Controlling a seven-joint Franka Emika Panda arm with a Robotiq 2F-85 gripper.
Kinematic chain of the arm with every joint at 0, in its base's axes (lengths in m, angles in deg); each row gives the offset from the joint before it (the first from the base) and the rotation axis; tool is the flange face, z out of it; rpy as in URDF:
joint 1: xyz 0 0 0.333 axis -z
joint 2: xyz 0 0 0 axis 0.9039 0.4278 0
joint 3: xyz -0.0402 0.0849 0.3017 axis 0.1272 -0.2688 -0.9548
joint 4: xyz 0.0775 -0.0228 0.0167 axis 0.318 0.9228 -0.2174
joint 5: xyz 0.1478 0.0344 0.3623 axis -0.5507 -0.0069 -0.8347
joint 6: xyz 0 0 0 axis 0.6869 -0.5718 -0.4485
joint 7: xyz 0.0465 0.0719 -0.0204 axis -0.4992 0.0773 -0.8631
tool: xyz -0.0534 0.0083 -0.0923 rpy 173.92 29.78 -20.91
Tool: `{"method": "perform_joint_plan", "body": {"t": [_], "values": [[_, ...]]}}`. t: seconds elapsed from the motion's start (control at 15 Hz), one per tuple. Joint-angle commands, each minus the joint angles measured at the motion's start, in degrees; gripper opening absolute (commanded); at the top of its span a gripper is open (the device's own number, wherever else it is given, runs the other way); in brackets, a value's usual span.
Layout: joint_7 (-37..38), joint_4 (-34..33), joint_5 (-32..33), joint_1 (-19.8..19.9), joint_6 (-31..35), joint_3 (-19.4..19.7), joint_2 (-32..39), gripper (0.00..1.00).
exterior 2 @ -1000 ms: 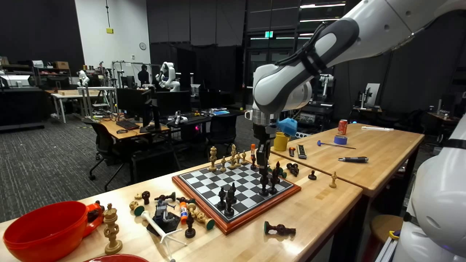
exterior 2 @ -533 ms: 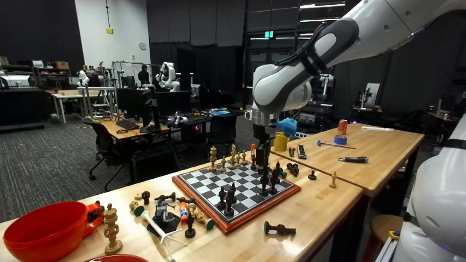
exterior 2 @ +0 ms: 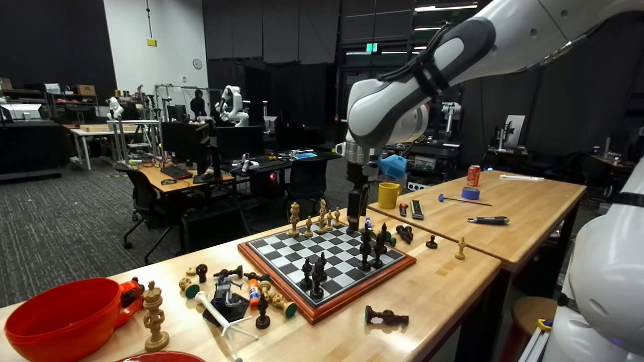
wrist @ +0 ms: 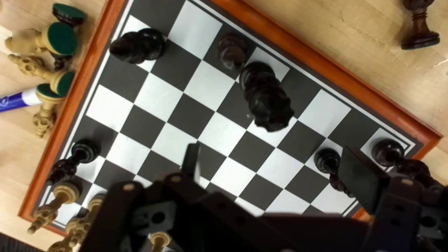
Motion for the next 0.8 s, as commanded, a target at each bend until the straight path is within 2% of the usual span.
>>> {"method": "perform_joint_plan", "body": {"t": [0.0, 0.4, 0.73], "values": [[1.6, -3.0, -0.9, 0.5, -0.7, 0.5, -0.7, 1.0], [7.3, -8.2, -0.5, 4.0, -0.5, 2.6, 1.0, 1.0], [10.8, -8.5, 0.3, 7.1, -0.6, 4.1, 1.3, 1.0]]}}
